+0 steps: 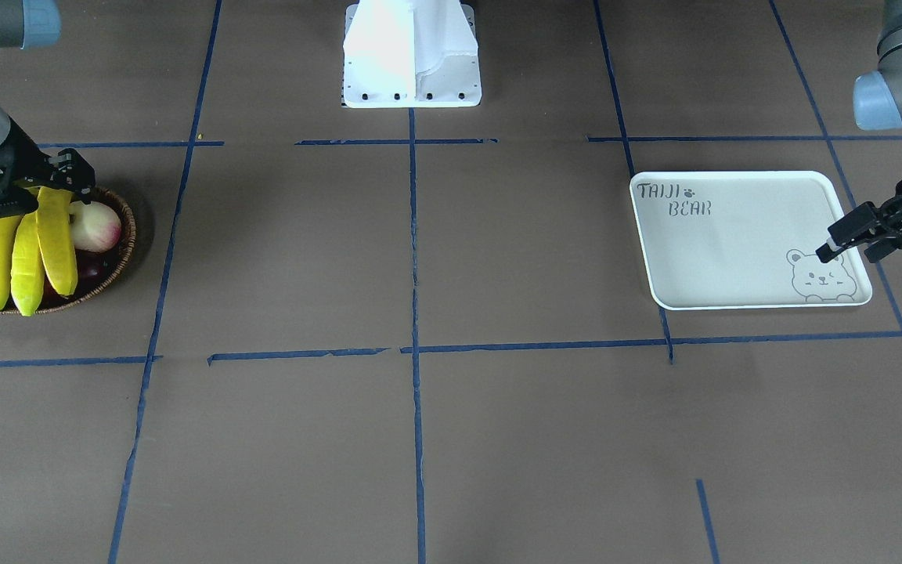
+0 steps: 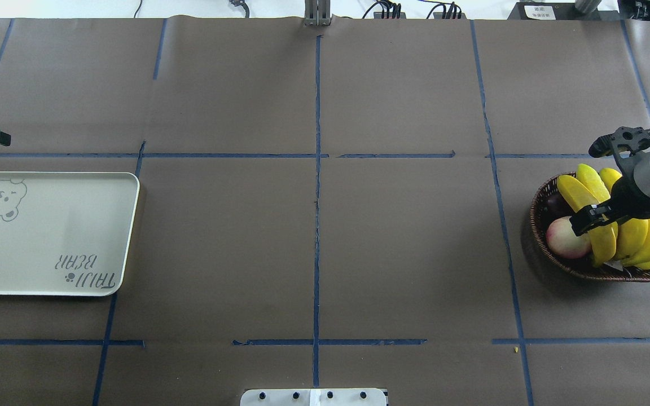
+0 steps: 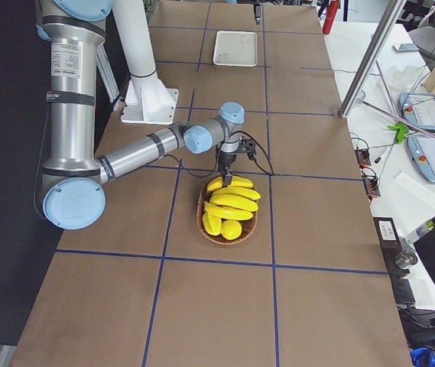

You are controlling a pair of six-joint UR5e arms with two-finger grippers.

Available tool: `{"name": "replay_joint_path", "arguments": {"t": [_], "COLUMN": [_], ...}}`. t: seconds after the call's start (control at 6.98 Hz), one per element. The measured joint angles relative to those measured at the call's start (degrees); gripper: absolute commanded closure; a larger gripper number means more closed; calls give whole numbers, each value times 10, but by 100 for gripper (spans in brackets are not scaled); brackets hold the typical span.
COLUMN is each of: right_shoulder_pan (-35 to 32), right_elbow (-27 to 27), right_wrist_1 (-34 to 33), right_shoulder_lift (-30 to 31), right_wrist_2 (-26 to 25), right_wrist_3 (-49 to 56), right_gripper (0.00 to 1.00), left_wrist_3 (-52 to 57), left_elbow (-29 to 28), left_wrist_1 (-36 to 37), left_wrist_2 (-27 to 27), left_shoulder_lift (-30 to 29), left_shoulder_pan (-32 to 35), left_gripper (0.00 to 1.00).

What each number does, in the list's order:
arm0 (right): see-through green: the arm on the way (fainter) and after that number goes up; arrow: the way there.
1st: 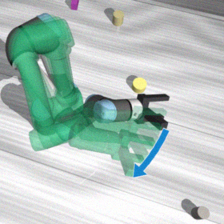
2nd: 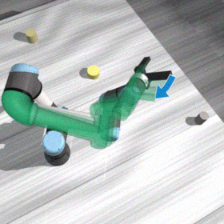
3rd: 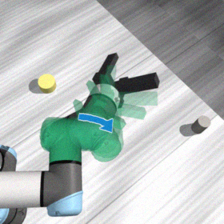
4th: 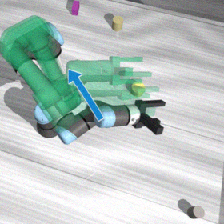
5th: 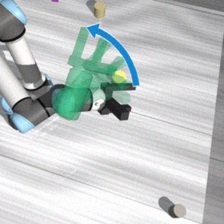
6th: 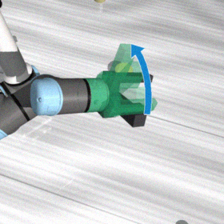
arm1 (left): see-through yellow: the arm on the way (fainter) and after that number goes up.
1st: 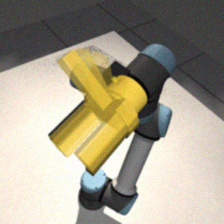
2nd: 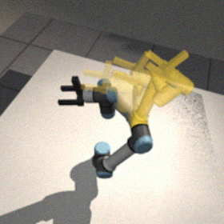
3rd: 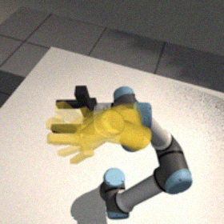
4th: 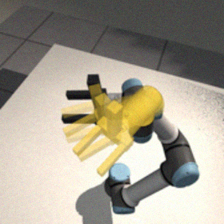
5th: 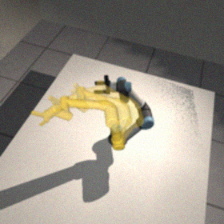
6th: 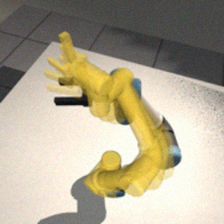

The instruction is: Transfer all bananas from basket to plate

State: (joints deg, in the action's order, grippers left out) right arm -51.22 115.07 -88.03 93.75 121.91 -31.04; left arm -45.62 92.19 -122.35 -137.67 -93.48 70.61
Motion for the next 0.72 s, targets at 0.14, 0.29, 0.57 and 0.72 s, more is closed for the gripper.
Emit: {"name": "replay_joint_path", "arguments": {"t": [0.14, 0.29, 0.57, 0.72], "right_shoulder_pan": [0, 0, -1, -2], "right_elbow": [-2, -4, -3, 1], "right_wrist_1": [0, -1, -1, -1], "right_shoulder_lift": [0, 0, 1, 1], "right_wrist_2": [0, 0, 0, -1], "right_wrist_3": [1, 1, 2, 3], "right_gripper": [44, 58, 84, 94], "left_wrist_3": [0, 0, 1, 1], "left_elbow": [-1, -3, -12, -14], "left_wrist_1": [0, 0, -1, -1], "left_wrist_2": [0, 1, 3, 3], "left_shoulder_lift": [0, 0, -1, -2], "left_shoulder_pan": [-3, -6, -9, -10], "left_gripper": [0, 0, 0, 0]}}
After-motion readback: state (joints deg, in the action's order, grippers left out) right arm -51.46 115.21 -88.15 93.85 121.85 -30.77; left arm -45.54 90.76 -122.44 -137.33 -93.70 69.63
